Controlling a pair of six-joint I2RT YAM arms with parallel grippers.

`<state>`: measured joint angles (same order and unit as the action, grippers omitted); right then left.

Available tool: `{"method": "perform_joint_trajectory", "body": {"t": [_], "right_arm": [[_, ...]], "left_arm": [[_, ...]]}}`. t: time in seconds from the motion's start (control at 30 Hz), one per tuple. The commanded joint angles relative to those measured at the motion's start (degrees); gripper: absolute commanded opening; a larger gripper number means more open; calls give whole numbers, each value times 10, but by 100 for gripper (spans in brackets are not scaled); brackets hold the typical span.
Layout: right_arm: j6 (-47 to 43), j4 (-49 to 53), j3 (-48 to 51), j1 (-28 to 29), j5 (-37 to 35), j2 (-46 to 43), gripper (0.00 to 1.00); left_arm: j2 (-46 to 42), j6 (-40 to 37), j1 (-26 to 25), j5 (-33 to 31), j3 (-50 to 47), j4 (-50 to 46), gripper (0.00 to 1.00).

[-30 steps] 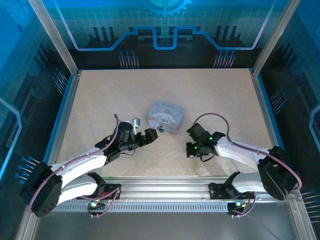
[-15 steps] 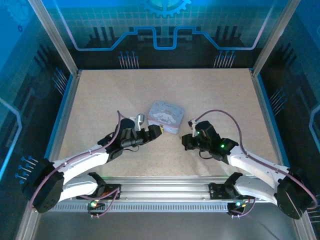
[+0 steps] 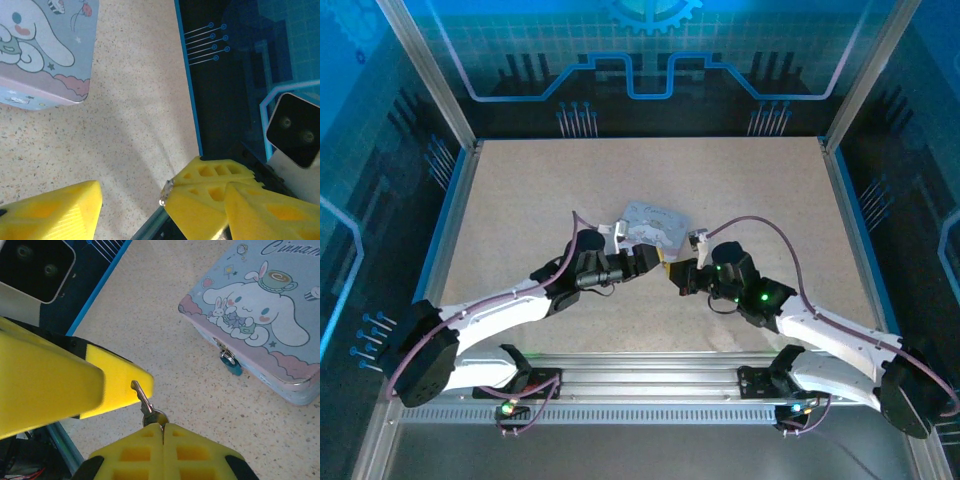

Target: Unlock the padlock with the key

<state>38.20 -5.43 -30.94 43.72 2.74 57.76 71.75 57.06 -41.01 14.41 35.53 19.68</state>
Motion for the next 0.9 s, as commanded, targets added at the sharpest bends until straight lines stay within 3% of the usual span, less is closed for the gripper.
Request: {"method": "perform_joint_trajectory", "body": {"t": [0.0, 0.27, 0.87], "right_arm": [[6, -25, -3, 12, 9, 4, 0], [-3, -22, -13, 21, 24, 16, 0], [5, -31, -13, 28, 13, 16, 0]], "left_arm": [[8, -2, -5, 8, 18, 20, 64], [3, -11, -4, -4, 17, 16, 47], [15, -14, -5, 0, 23, 9, 18]]}}
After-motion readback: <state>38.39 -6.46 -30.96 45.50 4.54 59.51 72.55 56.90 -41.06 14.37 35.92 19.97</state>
